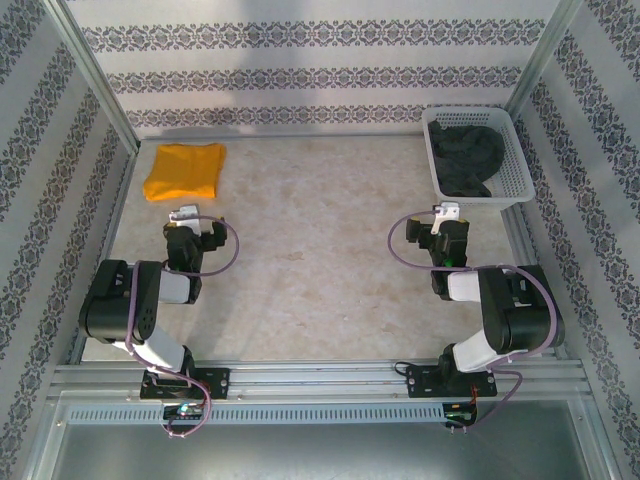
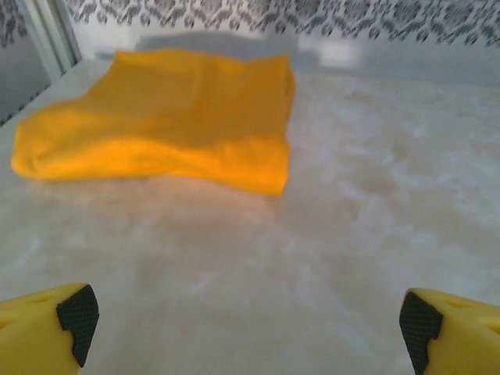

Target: Fold and stack the t-shirts

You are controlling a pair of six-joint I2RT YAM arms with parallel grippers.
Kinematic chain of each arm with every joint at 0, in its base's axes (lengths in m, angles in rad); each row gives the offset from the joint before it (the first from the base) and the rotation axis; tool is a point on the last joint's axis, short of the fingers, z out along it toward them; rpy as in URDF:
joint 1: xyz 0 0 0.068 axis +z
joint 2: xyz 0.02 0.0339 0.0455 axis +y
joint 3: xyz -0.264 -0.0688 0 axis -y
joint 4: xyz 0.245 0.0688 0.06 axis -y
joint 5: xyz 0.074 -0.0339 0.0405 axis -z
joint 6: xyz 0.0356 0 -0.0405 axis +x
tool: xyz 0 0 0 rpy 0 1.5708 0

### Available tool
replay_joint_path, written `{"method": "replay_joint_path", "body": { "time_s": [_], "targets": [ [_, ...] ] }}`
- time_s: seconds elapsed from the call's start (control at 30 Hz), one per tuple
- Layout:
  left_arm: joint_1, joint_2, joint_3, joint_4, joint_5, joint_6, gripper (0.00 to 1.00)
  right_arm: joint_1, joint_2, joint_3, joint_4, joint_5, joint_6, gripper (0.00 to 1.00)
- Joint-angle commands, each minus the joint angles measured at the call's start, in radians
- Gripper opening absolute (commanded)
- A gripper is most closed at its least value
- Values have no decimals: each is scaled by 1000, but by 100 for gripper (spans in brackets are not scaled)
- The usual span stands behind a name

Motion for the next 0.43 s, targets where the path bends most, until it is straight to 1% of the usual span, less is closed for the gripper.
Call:
{"method": "replay_joint_path", "body": {
  "time_s": [0.0, 0.03, 0.17, 0.27, 0.4],
  "targets": [
    [7, -14, -5, -50, 34, 19, 100, -4, -11, -3, 49, -24, -12, 98],
    [6, -7, -10, -28, 34, 21, 100, -4, -10, -2, 46, -24, -12, 98],
    [6, -7, -9, -32, 35, 21, 100, -4, -11, -2, 47, -25, -12, 98],
    [6, -7, -9, -33, 35, 22, 100, -11, -7, 7, 32, -80, -22, 98],
    [6, -9, -6, -40, 34, 20, 100, -12, -10, 4, 37, -83, -22, 98]
  ]
}}
